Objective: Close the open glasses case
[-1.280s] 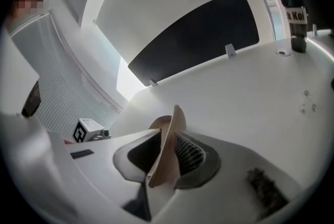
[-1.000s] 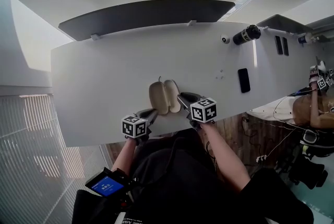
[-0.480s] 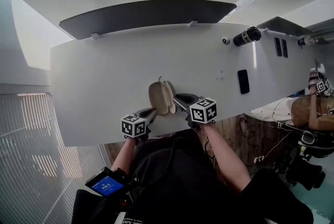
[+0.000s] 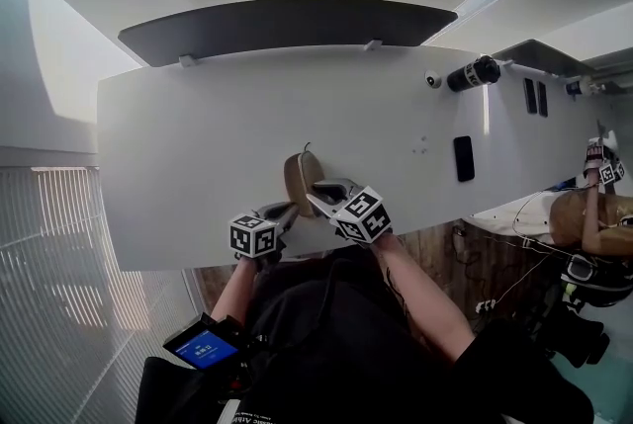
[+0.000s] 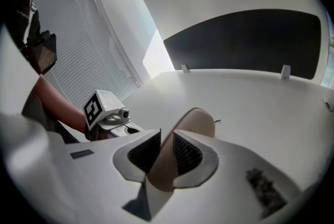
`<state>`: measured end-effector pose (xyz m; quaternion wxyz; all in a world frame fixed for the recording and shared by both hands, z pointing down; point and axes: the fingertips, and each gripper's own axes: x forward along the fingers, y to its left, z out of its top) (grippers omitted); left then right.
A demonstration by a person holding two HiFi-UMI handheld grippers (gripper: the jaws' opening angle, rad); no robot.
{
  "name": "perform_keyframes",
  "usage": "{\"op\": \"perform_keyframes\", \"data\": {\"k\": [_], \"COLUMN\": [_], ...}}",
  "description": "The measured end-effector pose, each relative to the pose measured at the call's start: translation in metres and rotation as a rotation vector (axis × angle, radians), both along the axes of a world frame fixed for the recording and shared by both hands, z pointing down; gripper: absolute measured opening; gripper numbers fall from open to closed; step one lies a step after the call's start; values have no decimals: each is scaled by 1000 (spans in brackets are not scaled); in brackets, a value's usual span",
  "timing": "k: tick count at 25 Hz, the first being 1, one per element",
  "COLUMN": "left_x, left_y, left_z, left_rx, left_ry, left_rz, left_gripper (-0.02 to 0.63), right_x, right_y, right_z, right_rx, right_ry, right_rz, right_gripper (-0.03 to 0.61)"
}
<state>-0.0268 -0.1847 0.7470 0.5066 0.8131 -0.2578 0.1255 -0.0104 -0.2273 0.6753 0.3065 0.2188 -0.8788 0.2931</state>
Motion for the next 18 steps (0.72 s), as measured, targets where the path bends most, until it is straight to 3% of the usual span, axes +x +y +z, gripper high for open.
{"op": "perform_keyframes", "data": {"k": [11,18], "left_x": [-6,-7], "left_y": [0,-5], "left_z": [-2,-22], "left_rx": [-18,24], "left_ry": [-5,6], "left_rz": [-46,-49], "left_gripper": [31,34], "right_x": [-20,-32], "right_y": [3,7], "right_z": [15,25], "right_rx": [39,37], "right_ry": [53,62], "right_rz": [-141,-142], "right_gripper": [75,75]}}
